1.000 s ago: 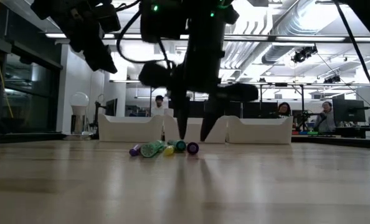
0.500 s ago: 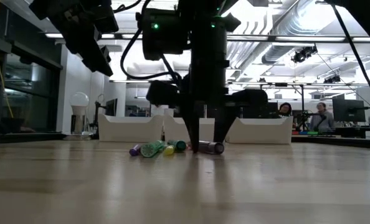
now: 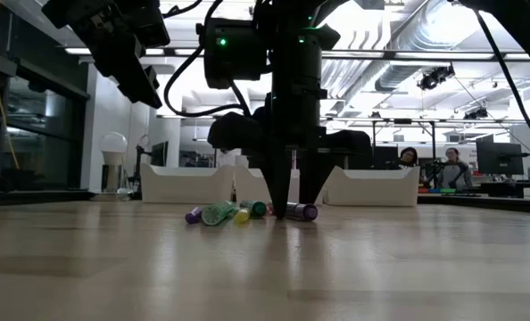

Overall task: Pick & Place Markers
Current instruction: Put the violet highlighter pen into the left white bin

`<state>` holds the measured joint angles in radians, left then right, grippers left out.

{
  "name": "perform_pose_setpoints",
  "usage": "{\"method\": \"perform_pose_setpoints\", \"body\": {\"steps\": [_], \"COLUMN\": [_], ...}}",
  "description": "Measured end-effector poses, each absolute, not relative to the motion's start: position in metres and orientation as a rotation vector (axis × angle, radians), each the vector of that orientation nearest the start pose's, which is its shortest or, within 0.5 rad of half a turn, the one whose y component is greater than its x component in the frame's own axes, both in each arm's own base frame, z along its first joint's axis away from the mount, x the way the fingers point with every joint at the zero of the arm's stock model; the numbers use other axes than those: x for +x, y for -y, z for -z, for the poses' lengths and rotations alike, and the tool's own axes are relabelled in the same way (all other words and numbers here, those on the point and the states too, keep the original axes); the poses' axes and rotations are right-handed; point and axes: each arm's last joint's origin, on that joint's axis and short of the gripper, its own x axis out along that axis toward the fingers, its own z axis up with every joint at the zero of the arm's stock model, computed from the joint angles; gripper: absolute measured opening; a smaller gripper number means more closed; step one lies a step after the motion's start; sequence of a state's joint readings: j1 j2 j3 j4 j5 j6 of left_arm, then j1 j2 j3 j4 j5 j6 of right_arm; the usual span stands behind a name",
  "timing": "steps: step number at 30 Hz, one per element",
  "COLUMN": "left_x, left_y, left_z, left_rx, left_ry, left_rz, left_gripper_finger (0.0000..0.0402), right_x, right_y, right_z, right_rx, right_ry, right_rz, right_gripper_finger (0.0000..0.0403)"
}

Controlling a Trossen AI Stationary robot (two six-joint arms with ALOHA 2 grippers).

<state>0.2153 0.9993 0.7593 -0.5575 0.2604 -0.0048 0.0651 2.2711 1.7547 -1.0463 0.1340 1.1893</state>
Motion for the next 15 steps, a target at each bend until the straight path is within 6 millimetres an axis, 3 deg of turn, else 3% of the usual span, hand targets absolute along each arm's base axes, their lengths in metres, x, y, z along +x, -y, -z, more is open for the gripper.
{"method": "perform_pose_setpoints", "body": {"steps": [15], "left_x": [0.1925], "left_y": [-0.0345], "left_z": [-0.2563], "left_rx": [-0.22], "left_ry": [-0.788], "left_rz": [0.03], "left_gripper_finger": [0.0143], "right_x": [0.432], "right_y": [-0.0222], "right_z": [-0.1395], "right_rx": [0.706], "right_ry": [-1.324], "right_rz": [0.914], "right_gripper_finger": [0.0057]}}
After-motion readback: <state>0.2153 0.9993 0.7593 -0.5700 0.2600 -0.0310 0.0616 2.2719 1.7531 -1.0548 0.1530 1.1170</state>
